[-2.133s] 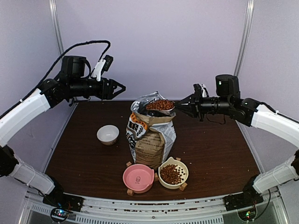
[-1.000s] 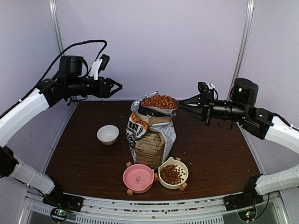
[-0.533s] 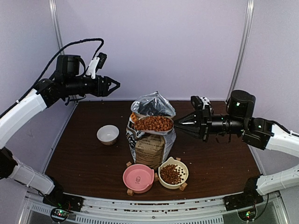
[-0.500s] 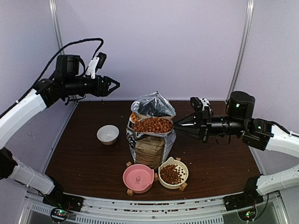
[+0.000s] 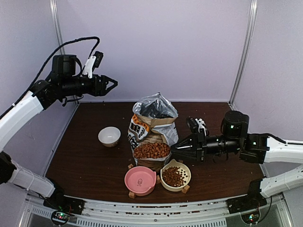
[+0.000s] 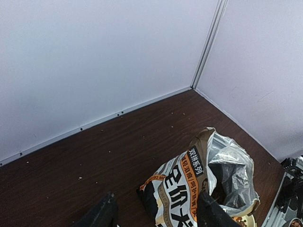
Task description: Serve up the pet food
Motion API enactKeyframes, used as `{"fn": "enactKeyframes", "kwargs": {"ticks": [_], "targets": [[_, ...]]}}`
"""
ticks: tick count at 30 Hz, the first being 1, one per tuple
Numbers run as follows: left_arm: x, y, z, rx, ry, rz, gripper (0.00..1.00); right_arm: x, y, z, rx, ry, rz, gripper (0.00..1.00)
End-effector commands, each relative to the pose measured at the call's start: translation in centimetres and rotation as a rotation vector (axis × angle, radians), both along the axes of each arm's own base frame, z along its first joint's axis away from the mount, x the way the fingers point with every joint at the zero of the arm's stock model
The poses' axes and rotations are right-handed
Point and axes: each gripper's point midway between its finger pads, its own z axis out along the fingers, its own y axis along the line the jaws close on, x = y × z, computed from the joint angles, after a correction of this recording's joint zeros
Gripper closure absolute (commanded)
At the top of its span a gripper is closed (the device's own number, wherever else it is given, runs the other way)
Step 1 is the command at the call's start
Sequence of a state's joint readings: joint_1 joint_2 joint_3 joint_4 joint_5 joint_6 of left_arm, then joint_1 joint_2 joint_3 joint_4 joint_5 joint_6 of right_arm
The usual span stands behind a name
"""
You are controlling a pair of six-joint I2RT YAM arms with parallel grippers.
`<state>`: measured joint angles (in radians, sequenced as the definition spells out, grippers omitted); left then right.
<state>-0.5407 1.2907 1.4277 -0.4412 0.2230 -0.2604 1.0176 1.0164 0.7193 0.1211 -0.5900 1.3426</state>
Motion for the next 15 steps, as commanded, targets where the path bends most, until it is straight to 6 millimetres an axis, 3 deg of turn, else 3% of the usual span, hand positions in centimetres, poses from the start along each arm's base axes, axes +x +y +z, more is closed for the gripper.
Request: {"fn": "enactKeyframes", "kwargs": {"ticks": [1, 15], "targets": [[0.2, 0.4, 1.4, -0.020, -0.062, 0.013, 0.40, 0.0, 0.5, 0.7, 0.067, -0.042, -0.006, 1.00], [0.3, 0.4, 1.3, -0.022, -0.061, 0.010, 0.40, 0.7, 0.5, -4.4, 0.003, -0.002, -0.045, 1.00]]}}
